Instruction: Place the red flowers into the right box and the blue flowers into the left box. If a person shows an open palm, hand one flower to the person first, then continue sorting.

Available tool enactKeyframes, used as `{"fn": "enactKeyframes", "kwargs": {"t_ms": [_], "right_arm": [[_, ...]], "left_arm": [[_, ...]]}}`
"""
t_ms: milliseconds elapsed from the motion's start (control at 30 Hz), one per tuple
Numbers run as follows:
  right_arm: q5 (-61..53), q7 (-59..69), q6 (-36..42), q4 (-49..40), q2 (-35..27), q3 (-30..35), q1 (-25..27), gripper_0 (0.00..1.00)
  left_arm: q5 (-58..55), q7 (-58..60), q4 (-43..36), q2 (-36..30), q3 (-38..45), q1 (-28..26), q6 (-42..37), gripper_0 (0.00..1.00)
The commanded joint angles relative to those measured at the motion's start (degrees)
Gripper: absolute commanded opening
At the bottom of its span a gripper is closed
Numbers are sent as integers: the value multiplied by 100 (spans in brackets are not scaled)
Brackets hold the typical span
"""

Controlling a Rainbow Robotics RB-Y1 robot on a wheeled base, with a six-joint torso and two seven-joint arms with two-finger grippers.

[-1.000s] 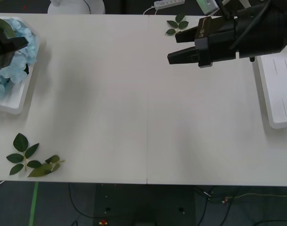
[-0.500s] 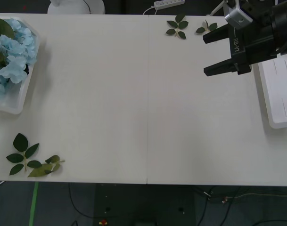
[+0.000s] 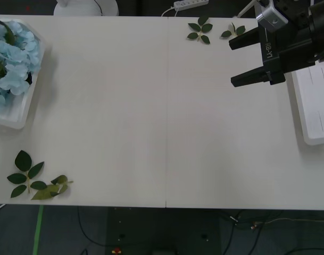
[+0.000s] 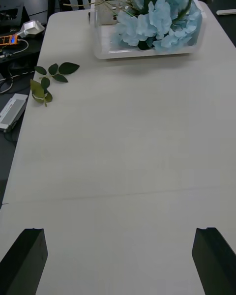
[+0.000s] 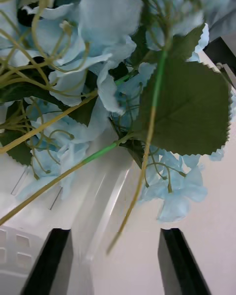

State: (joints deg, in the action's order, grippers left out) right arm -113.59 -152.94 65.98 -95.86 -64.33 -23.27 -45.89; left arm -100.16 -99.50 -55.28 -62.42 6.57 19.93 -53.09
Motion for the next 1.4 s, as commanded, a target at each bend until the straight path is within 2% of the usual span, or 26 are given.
{"fn": "enactKeyframes", "kwargs": {"t_ms": [33, 233, 400, 567, 667, 733, 933, 1133, 1200, 1300, 1400], "right_arm": [[-14, -206, -41, -82, -211, 165, -254, 92], [13, -206, -41, -82, -211, 165, -263, 100], [30, -206, -68, -73, -211, 165, -263, 100], [39, -206, -68, -29, -202, 165, -263, 100], [48, -206, -68, -21, -202, 156, -263, 100], [48, -206, -68, -21, -202, 156, -263, 100], [48, -206, -68, -21, -202, 156, -263, 100], [48, -206, -68, -21, -202, 156, -263, 100], [48, -206, -68, -21, -202, 156, -263, 100], [48, -206, -68, -21, -202, 156, -263, 100], [48, -206, -68, -21, -202, 156, -263, 100]], "left_arm": [[-426, -571, -35, -315, 380, -271, 71, 75], [-865, -615, -589, -332, 863, -991, 1, 100], [-1076, -588, -1415, -455, 1663, -2037, -579, 100], [-1375, -790, -2795, -447, 2498, -3417, -896, 100], [-1454, -1036, -3560, -420, 2683, -3944, -834, 100], [-1366, -1239, -3955, -332, 2683, -4041, -764, 100], [-215, -1379, -5256, 63, 2217, -3769, -500, 100], [1429, -852, -6434, 731, 1144, -2855, -491, 100], [1736, -685, -6680, 889, 977, -2714, -491, 100], [2088, -536, -7031, 1179, 898, -2450, -922, 100], [2026, -641, -7242, 1531, 1136, -2072, -1810, 100]]}}
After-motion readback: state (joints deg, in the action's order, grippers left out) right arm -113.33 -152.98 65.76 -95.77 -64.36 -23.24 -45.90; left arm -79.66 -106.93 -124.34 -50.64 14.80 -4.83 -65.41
